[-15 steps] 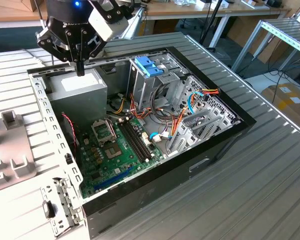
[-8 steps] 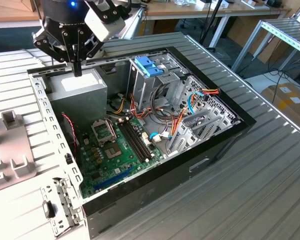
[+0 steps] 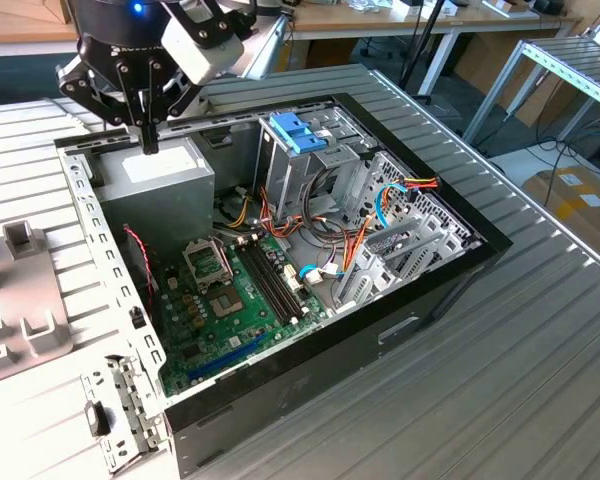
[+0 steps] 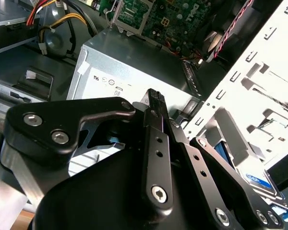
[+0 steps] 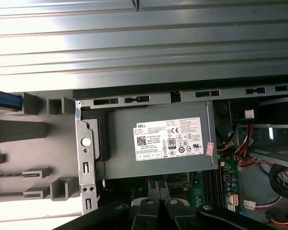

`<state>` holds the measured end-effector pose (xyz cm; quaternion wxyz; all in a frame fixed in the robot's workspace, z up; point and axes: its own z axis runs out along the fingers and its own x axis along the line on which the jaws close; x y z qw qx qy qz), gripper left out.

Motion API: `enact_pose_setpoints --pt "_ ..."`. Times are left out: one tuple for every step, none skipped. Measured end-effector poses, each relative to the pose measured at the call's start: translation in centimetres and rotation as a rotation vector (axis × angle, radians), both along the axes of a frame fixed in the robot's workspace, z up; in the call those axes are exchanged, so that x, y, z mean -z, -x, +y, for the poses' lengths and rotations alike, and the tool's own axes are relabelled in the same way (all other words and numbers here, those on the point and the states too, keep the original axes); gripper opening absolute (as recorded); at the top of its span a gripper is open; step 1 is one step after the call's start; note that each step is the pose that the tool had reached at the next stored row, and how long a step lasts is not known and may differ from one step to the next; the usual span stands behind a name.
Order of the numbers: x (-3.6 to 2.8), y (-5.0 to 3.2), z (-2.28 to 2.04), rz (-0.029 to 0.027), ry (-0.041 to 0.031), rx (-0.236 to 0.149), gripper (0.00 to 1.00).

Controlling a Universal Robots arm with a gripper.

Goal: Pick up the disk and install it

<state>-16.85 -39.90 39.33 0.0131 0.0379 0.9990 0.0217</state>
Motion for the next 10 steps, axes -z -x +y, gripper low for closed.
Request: enact_pose_setpoints --pt "0.0 0.06 0.0 0.0001 0.0 0.0 0.11" --pt "0.0 0.17 0.0 0.0 0.0 0.0 0.11" --pt "0.0 0.27 0.0 0.0 0.0 0.0 0.11" --pt "0.0 0.34 0.0 0.0 0.0 0.0 0.11" --pt "0.0 0.39 0.0 0.0 0.0 0.0 0.11" --pt "0.0 0.45 0.0 0.0 0.0001 0.0 0.11" --pt "0.0 0.51 0.0 0.0 0.0001 0.0 0.11" --pt "0.0 0.58 0.0 0.0 0.0 0.0 0.11" --pt "0.0 0.63 0.0 0.0 0.0 0.0 0.11" --pt "0.0 0.75 0.0 0.0 0.0001 0.0 0.11"
